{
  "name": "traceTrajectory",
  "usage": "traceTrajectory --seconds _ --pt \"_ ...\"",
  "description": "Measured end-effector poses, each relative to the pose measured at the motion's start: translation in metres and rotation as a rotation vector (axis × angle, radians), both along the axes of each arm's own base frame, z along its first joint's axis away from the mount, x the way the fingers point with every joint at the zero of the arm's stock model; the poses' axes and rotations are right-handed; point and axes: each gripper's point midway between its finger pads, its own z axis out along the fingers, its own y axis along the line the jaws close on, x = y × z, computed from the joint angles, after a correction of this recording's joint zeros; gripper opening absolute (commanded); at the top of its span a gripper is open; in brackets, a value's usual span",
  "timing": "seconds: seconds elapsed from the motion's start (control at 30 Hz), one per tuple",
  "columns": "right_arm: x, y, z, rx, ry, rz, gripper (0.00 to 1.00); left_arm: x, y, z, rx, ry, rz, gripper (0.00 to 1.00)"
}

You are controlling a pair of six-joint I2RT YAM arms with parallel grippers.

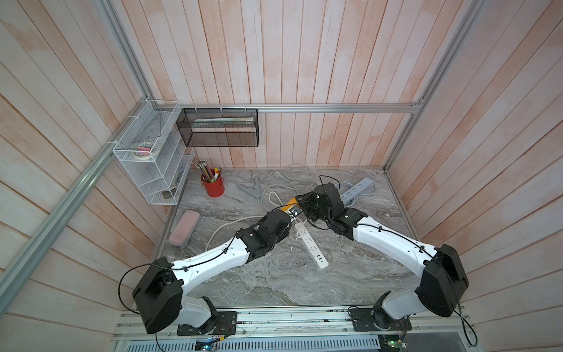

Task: Wrap the cord around the power strip
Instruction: Pick up the power strip from the center of the board.

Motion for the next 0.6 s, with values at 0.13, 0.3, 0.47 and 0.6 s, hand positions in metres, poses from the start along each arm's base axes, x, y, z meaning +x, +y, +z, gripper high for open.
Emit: traceTrajectory --seconds 0.13,0.3,0.47,0.6 --pt "0.004 0.000 0.023 0.005 -0.060 0.035 0.65 0.004 -0.002 0.009 -0.033 -0.013 0.016 0.08" --pt "-0.002 -0.022 0.085 0.008 -0.249 0.095 0.73 0.024 0.006 0.044 -0.136 0.003 0.072 0.07" --pt "-0.014 -0.075 0.136 -0.057 -0.487 0.067 0.76 0.062 0.020 0.109 -0.359 0.033 0.149 0.07" --pt "-0.019 -0.090 0.107 -0.175 -0.550 0.088 0.87 0.074 0.009 0.167 -0.518 0.043 0.118 0.07"
